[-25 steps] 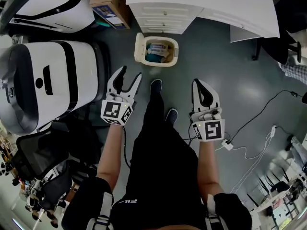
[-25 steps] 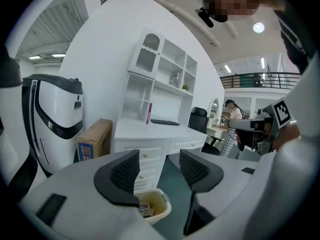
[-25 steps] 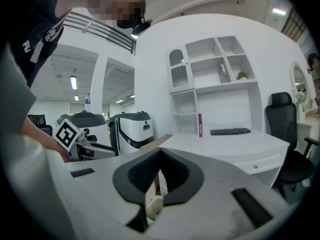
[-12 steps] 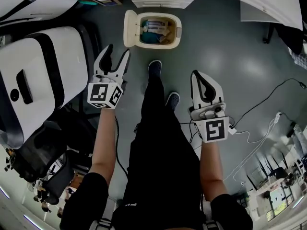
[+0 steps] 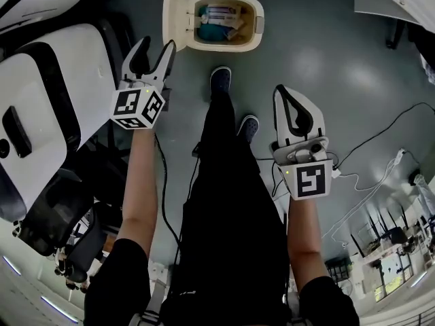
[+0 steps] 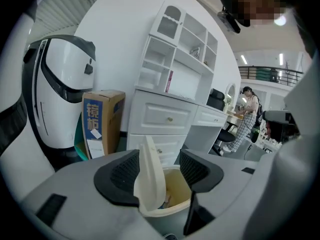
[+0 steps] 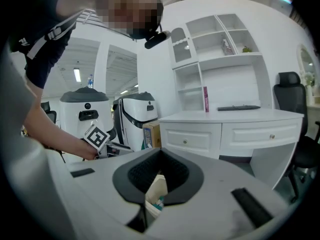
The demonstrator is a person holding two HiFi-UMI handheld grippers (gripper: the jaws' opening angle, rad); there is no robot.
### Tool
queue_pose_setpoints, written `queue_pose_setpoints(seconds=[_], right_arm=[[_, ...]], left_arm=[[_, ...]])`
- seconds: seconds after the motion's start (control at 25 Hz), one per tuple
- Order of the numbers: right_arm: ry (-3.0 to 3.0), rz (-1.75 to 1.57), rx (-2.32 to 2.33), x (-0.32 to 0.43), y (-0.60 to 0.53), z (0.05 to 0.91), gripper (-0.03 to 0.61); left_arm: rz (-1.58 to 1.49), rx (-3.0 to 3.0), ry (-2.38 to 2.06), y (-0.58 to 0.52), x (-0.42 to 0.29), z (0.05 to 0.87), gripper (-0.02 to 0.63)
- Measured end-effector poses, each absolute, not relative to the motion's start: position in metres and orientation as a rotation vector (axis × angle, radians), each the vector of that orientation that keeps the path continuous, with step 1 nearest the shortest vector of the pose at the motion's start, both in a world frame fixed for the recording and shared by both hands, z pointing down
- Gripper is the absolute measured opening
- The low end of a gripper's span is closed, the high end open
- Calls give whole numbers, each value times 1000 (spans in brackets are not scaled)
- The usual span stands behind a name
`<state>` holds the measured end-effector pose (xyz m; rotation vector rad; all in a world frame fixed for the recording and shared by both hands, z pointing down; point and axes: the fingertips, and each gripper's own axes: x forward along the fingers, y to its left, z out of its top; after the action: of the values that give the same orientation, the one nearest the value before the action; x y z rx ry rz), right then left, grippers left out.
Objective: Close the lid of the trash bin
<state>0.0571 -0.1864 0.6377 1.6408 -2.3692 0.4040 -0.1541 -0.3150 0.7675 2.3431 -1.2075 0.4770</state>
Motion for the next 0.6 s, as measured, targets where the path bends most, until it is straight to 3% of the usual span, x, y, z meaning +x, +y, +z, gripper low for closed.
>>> queue_pose_setpoints(seconds=[0.44,0.6], right_arm=[[-2396,465,1588,58,-179,664,6],[-2379,434,1606,66,-180,665,6]], left_arm=[[651,2291,-1167,-322,-143,817,253],[660,2258,-1176,-324,-141,826,190]])
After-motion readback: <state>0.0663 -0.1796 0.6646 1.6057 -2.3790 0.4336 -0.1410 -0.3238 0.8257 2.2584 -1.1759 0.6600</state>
